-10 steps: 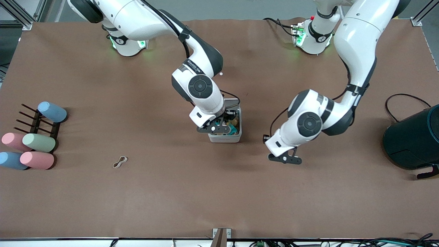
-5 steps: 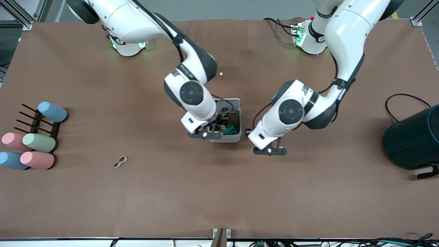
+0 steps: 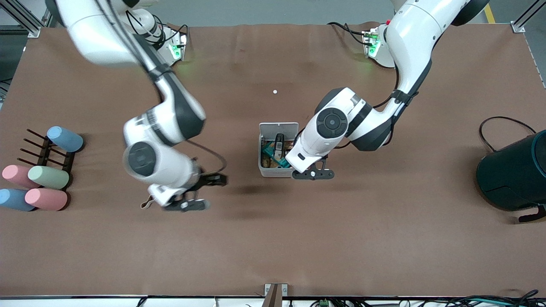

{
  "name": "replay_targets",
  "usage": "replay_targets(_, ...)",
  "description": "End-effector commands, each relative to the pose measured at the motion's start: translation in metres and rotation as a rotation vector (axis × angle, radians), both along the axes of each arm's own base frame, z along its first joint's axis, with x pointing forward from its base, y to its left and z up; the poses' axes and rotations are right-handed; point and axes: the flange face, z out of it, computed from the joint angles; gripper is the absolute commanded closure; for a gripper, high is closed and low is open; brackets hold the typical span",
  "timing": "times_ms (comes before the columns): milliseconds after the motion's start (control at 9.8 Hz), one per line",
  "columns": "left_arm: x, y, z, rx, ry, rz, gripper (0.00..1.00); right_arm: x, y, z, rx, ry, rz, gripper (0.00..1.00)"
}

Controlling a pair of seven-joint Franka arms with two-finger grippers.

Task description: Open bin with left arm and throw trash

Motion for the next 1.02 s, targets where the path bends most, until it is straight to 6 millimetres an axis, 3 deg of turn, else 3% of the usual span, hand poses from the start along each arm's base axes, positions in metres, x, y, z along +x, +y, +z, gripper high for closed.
replay_targets(0, -0.012, -0.017, -0.002, 0.01, -0.003, 0.011, 1.0, 0.006, -0.067, -0.016, -0.015, 0.017, -0.016, 0.0)
replay_targets(306, -0.013, -0.016, -0.018, 0.033, -0.025, -0.012, 0.98, -0.001, -0.14, -0.071, -0.055, -0.008, -0.039, 0.0)
replay_targets(408, -0.015, -0.015, -0.023, 0.041, -0.022, -0.018, 0.93, -0.003, -0.17, -0.089, -0.046, -0.052, 0.019, 0.0)
replay_targets(612, -0.016, -0.014, -0.032, 0.064, -0.03, -0.035, 0.86, -0.008, -0.205, -0.118, -0.081, -0.161, 0.033, 0.0)
replay_targets(714, -0.015, -0.014, -0.032, 0.065, -0.031, -0.034, 0.66, -0.008, -0.209, -0.123, -0.091, -0.188, 0.028, 0.0)
replay_targets(816, -0.015, -0.013, -0.032, 0.065, -0.03, -0.033, 0.25, -0.008, -0.214, -0.129, -0.091, -0.183, 0.021, 0.0)
replay_targets(918, -0.015, -0.013, -0.032, 0.065, -0.032, -0.037, 0.0, -0.014, -0.214, -0.139, -0.094, -0.159, 0.026, 0.0)
